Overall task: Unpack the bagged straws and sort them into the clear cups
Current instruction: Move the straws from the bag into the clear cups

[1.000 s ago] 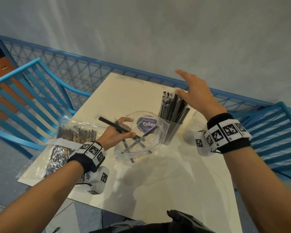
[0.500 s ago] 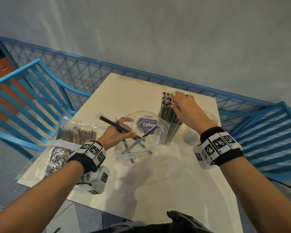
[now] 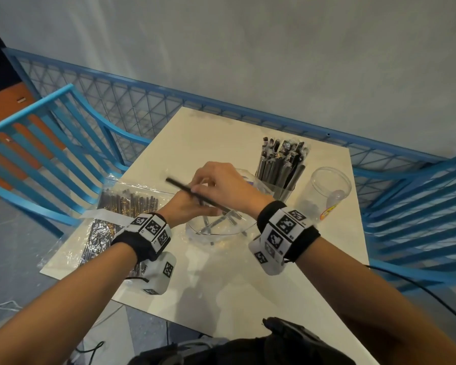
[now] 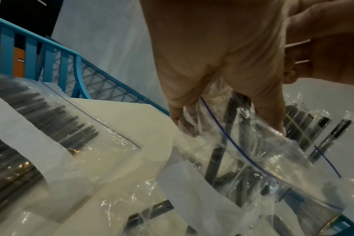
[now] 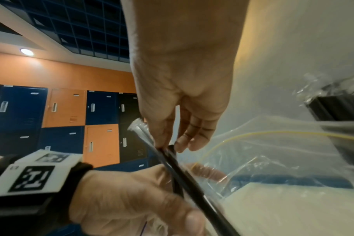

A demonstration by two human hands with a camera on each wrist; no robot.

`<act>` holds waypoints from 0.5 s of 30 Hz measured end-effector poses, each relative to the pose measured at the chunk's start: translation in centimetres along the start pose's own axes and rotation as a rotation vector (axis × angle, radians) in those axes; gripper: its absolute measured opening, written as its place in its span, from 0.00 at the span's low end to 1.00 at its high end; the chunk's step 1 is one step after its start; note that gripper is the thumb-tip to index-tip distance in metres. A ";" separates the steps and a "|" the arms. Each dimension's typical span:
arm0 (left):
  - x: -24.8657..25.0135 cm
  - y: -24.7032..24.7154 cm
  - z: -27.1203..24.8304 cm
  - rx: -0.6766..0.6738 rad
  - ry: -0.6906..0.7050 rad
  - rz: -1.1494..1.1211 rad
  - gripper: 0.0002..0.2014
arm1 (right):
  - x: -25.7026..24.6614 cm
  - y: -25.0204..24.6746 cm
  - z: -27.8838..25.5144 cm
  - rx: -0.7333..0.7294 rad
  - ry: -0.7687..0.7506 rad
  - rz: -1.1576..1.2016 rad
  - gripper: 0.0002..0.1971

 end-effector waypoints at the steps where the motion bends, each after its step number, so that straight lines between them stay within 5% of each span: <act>1: -0.2 -0.2 0.1 0.025 -0.002 0.009 0.26 | 0.4 -0.4 0.0 0.054 0.044 0.049 0.06; 7: -1.0 -1.2 0.4 0.083 -0.036 -0.006 0.34 | 3.5 -0.6 -1.3 0.161 0.173 0.157 0.05; 11: -0.9 -1.1 0.4 0.087 -0.039 -0.069 0.32 | 4.4 1.7 -2.3 0.009 0.241 0.136 0.05; 15: -0.7 -1.1 0.6 0.040 -0.027 -0.106 0.34 | 4.3 4.0 -2.0 -0.189 0.252 0.081 0.19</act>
Point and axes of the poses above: each hand's wrist, its own z-axis towards the middle knuckle, its own y-axis out of the palm, x = y × z, the point moved 1 cm from there along z, towards the middle knuckle, and after that the axes turned 15 degrees about -z, right-handed, at the moved point
